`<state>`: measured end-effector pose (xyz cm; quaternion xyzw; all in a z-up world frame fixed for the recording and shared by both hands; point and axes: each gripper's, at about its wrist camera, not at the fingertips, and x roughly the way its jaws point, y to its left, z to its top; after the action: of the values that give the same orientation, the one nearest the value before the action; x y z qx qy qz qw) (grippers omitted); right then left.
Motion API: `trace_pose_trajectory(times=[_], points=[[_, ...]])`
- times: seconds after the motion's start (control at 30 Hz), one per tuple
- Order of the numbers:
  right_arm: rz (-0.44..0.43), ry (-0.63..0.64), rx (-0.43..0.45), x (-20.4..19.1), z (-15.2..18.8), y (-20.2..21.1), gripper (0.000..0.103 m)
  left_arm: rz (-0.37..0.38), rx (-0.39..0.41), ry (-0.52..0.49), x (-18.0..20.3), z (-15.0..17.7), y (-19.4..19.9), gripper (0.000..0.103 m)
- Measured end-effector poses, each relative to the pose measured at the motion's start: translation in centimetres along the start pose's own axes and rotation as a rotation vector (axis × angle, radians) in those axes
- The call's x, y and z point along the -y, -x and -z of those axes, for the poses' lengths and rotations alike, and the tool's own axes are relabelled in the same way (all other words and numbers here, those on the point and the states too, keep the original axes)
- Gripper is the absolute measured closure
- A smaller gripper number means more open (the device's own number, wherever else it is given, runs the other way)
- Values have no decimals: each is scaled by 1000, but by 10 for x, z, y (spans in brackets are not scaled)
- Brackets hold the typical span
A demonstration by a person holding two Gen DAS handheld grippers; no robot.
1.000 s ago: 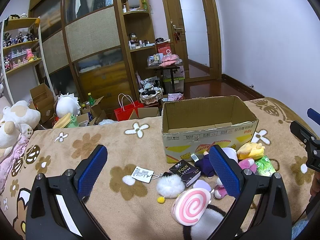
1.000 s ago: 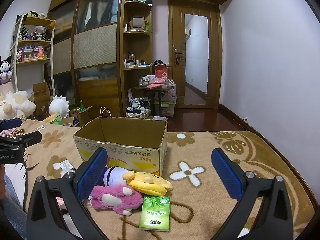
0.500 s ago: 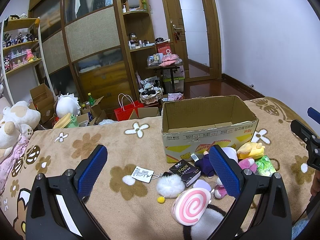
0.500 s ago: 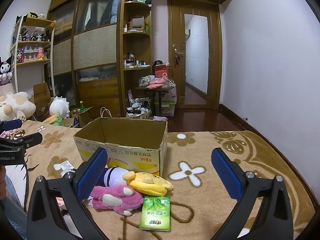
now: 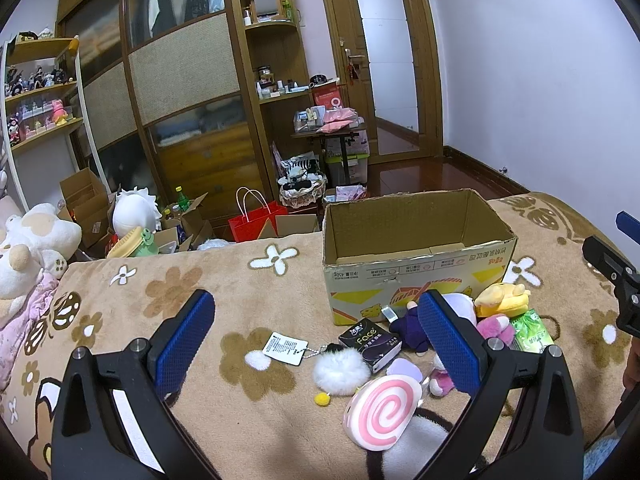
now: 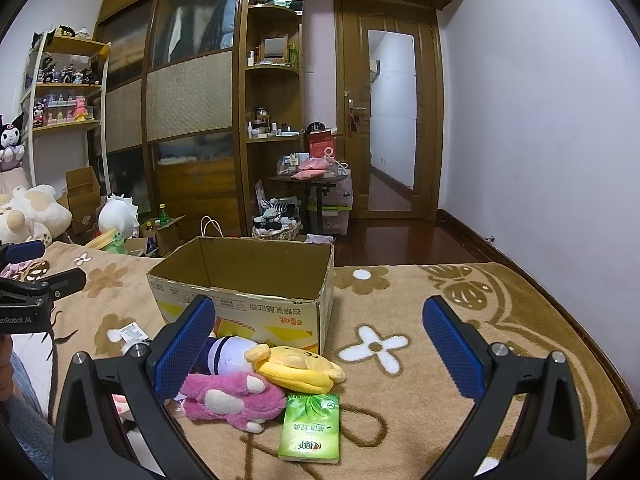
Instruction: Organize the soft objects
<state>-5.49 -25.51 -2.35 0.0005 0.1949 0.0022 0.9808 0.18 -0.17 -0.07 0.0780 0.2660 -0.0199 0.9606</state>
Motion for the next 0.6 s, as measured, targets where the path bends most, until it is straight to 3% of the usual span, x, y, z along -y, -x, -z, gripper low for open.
trace_pose_trajectory(times=[0.6], points=[[-1, -1, -1, -1, 0, 1, 0, -1, -1, -3, 1, 0, 0, 2]])
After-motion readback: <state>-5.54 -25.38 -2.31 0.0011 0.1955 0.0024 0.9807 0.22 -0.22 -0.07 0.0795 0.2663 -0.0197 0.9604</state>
